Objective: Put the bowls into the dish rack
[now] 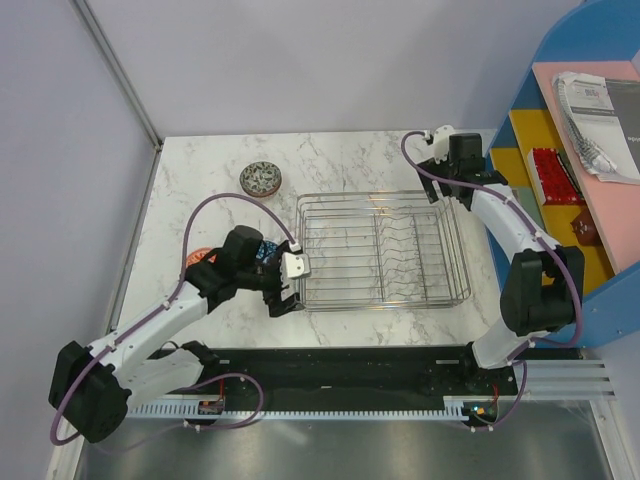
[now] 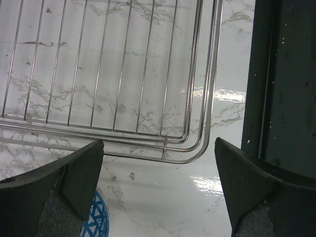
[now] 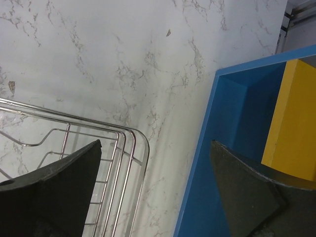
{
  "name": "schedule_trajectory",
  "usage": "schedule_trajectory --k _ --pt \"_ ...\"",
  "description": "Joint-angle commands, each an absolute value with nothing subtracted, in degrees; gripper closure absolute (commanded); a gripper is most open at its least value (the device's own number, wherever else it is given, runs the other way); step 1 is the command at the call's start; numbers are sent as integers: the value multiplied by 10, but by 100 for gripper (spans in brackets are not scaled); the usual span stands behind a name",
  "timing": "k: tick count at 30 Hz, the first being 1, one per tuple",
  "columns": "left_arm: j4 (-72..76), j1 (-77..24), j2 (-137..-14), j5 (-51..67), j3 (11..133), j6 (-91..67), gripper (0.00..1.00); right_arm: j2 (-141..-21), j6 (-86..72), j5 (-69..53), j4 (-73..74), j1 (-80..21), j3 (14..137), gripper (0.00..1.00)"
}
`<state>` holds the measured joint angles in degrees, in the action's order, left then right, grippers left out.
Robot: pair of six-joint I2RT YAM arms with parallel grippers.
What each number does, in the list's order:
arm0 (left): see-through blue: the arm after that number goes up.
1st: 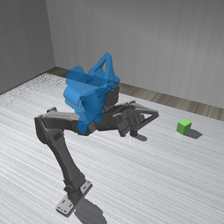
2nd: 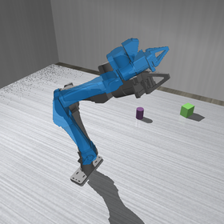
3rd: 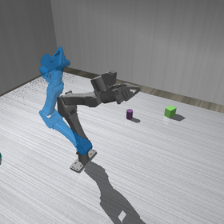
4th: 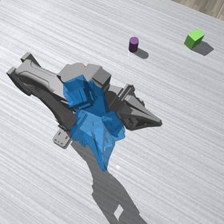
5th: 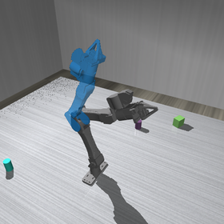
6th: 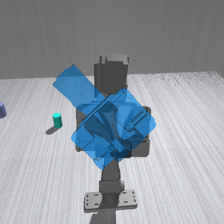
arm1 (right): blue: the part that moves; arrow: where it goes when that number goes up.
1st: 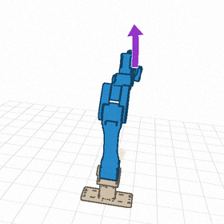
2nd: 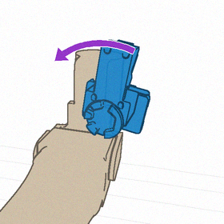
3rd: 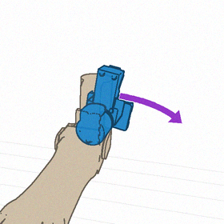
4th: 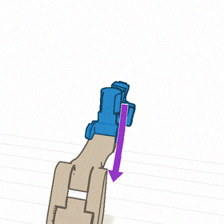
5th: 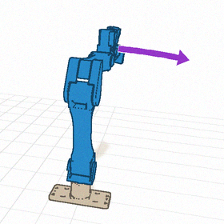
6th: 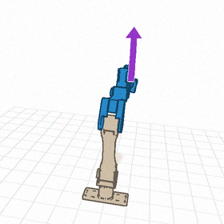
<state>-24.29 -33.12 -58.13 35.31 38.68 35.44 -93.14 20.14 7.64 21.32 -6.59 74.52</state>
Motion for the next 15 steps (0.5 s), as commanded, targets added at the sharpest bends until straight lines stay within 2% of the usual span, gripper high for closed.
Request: schedule_trajectory --k 1,9,15 --pt "-238 -358 -579 305 381 369 0 -952 199 78 196 -51 777 2" --pt "-238 -380 -584 285 378 374 0 -955 221 68 212 -37 760 2" --pt "-211 -402 -610 215 371 363 0 -954 230 59 216 -22 749 2"
